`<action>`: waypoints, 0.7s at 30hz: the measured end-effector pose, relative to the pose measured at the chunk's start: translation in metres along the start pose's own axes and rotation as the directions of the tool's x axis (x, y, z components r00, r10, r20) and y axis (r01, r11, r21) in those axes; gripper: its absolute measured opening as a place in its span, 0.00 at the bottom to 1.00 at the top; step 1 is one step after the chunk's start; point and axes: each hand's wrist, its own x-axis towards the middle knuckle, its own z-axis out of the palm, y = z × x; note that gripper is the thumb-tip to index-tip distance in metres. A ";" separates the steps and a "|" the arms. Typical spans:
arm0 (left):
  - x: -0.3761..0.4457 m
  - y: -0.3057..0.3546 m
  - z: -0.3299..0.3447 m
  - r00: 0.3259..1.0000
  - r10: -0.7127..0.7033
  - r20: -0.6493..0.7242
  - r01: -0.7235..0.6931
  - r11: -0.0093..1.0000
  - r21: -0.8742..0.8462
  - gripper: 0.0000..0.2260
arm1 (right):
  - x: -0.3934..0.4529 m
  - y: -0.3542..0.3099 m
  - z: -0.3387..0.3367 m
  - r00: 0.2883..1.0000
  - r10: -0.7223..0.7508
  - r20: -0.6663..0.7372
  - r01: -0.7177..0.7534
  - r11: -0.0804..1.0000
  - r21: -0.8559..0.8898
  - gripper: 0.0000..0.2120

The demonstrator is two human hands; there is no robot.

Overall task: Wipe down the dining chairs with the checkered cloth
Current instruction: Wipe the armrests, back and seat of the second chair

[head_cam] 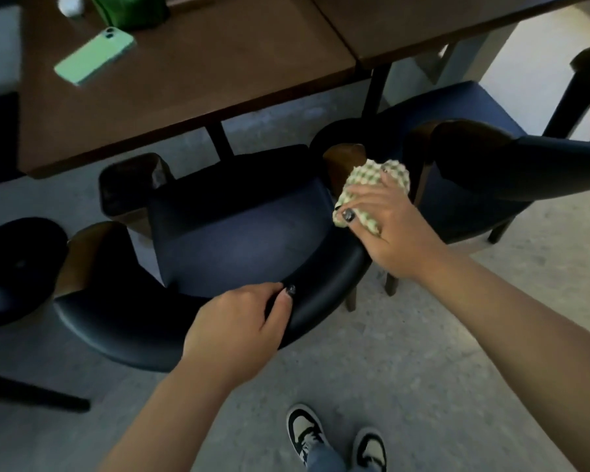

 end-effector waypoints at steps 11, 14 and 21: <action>-0.002 0.009 0.008 0.972 -0.060 -0.225 0.076 0.995 0.066 0.15 | -0.036 -0.038 0.021 0.974 -0.071 -0.216 0.075 0.997 0.008 0.16; -0.001 0.007 0.007 0.967 -0.066 -0.245 0.081 0.995 0.052 0.14 | -0.047 -0.048 0.034 0.961 -0.031 -0.276 0.044 0.998 0.040 0.14; 0.002 0.005 0.009 0.967 -0.039 -0.250 0.061 0.995 0.080 0.14 | -0.054 -0.062 0.050 0.911 -0.014 -0.413 0.017 1.000 0.005 0.14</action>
